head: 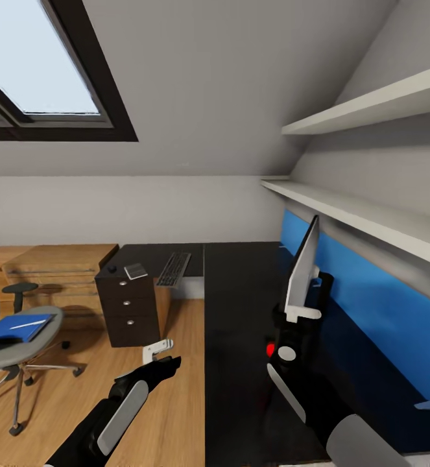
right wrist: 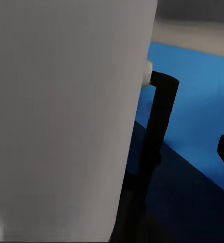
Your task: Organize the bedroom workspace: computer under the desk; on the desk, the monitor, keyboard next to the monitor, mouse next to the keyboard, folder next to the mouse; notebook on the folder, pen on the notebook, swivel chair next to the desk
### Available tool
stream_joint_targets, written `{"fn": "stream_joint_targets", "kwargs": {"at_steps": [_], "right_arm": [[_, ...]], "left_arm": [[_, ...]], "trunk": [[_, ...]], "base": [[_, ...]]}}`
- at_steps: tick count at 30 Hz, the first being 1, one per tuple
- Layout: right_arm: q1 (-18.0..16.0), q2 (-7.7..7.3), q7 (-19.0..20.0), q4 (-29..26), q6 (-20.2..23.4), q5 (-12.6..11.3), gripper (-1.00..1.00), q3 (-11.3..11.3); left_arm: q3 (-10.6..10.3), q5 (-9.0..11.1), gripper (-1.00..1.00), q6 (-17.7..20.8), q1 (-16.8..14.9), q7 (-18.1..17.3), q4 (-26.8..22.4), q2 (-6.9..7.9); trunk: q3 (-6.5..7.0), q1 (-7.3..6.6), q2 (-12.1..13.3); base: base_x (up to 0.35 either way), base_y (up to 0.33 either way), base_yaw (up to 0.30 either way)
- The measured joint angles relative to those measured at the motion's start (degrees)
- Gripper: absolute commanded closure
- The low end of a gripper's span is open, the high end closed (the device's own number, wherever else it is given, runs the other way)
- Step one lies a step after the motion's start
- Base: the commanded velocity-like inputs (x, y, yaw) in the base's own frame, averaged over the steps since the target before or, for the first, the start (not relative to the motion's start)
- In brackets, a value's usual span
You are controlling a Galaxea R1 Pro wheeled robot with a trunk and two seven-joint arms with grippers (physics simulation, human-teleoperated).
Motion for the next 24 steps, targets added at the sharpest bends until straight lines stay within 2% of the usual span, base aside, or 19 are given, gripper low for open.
{"fn": "stream_joint_targets", "kwargs": {"at_steps": [9, 14, 24], "right_arm": [[0.0, 0.0, 0.0, 0.0, 0.0, 0.0, -1.0, 0.0], [0.0, 0.0, 0.1, 0.0, 0.0, 0.0, -1.0, 0.0], [0.0, -0.01, 0.1, 0.0, 0.0, 0.0, -1.0, 0.0]], "left_arm": [[0.0, 0.0, -1.0, 0.0, 0.0, 0.0, 0.0, 0.0], [0.1, 0.0, -1.0, 0.0, 0.0, 0.0, 0.0, 0.07], [0.0, 0.0, -1.0, 0.0, 0.0, -0.1, 0.0, 0.08]], "trunk": [[0.01, 0.0, 0.0], [0.01, -0.02, 0.0], [0.38, -0.02, 0.0]], "base": [[-0.204, -0.082, -0.002], [-0.065, -0.053, -0.015], [-0.004, -0.003, -0.181]]}}
